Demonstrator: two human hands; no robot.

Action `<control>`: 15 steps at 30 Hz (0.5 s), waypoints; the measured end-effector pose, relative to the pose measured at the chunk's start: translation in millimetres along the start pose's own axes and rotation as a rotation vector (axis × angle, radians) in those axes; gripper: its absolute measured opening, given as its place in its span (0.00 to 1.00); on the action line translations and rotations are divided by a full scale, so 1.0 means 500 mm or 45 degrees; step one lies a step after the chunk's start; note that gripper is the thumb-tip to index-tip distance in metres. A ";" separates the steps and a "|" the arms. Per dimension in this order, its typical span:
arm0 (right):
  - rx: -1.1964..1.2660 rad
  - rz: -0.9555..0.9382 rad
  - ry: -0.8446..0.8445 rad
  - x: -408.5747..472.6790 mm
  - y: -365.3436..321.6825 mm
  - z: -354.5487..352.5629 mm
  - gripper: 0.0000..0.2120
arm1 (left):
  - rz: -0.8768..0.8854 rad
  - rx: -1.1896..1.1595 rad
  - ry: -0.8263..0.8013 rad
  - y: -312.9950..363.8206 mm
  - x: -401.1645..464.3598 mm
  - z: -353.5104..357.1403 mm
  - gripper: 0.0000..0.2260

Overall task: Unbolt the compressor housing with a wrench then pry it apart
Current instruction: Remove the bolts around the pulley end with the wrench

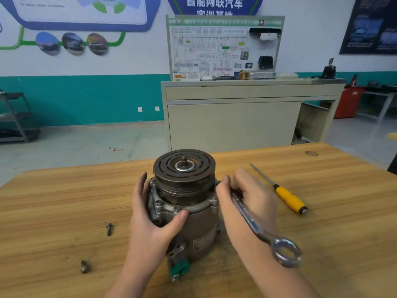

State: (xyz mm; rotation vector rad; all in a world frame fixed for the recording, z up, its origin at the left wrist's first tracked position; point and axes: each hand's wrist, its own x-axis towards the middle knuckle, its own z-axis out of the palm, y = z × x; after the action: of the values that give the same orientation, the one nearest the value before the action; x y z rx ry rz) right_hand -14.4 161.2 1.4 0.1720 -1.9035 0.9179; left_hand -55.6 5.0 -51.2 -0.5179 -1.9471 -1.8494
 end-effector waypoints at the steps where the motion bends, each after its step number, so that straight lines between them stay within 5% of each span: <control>1: 0.217 0.145 0.019 -0.006 0.011 -0.006 0.21 | -0.015 -0.012 -0.019 0.000 0.000 -0.002 0.48; 4: 0.954 0.690 -0.032 0.017 0.069 -0.033 0.17 | -0.050 -0.015 -0.058 -0.001 0.003 -0.005 0.53; 7: 1.431 1.035 -0.370 0.078 0.144 -0.038 0.14 | -0.043 -0.014 -0.071 -0.005 0.005 -0.004 0.52; 11: 1.573 1.221 -0.885 0.148 0.181 0.025 0.14 | -0.023 -0.039 -0.063 -0.007 0.008 -0.001 0.50; 15: 1.602 1.134 -0.757 0.165 0.166 0.042 0.14 | -0.013 -0.045 -0.068 -0.008 0.009 0.000 0.49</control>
State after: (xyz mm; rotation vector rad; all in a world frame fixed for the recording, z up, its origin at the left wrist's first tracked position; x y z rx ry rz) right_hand -111.4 227.3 20.5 0.3647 -1.5628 2.8515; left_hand -61.4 4.9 -52.1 -0.5751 -1.9581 -1.8981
